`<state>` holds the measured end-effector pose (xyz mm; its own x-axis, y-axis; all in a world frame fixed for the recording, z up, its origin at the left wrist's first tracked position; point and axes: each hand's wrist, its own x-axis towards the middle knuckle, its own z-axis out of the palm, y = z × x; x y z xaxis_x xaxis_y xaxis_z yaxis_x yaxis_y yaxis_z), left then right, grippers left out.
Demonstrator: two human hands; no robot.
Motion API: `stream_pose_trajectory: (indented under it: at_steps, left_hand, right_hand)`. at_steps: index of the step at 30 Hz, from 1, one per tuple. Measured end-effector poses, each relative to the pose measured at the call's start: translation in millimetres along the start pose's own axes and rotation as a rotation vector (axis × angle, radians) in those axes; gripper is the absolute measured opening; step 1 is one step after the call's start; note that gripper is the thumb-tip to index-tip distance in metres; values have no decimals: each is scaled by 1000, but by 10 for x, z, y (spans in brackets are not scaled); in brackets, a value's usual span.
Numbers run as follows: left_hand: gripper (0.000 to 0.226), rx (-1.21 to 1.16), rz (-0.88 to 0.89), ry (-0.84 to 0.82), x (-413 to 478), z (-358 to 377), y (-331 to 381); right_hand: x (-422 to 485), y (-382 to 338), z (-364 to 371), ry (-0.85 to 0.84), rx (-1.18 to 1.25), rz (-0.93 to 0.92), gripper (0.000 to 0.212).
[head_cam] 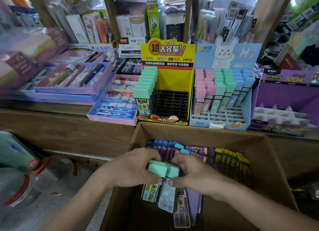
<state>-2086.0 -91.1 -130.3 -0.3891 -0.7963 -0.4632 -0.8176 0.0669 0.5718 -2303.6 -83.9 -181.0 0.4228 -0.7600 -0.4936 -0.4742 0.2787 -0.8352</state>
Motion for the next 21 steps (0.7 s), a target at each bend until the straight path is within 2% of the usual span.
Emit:
stream_pose_trajectory:
  at_steps: [4,9,13,16,21]
  left_hand:
    - [20,-463,33,43,5,64,22]
    - [38,-1032,-45,152,37,284,141]
    - [45,-1276,-70,208,25,392,261]
    - [41,-1379,-59,247,23,429,322]
    - [26,-1471,-16,272,49,472,372]
  right_hand:
    - [-78,-26,-134,18,241,13,30]
    - [-159,-62,-296,45,423,-31,26]
    - [-202,-115,-416,77,508,-72,33]
    - [-220,-166,-498,100,477,-98,40]
    - [-220,-229,-563,126,476,-125,33]
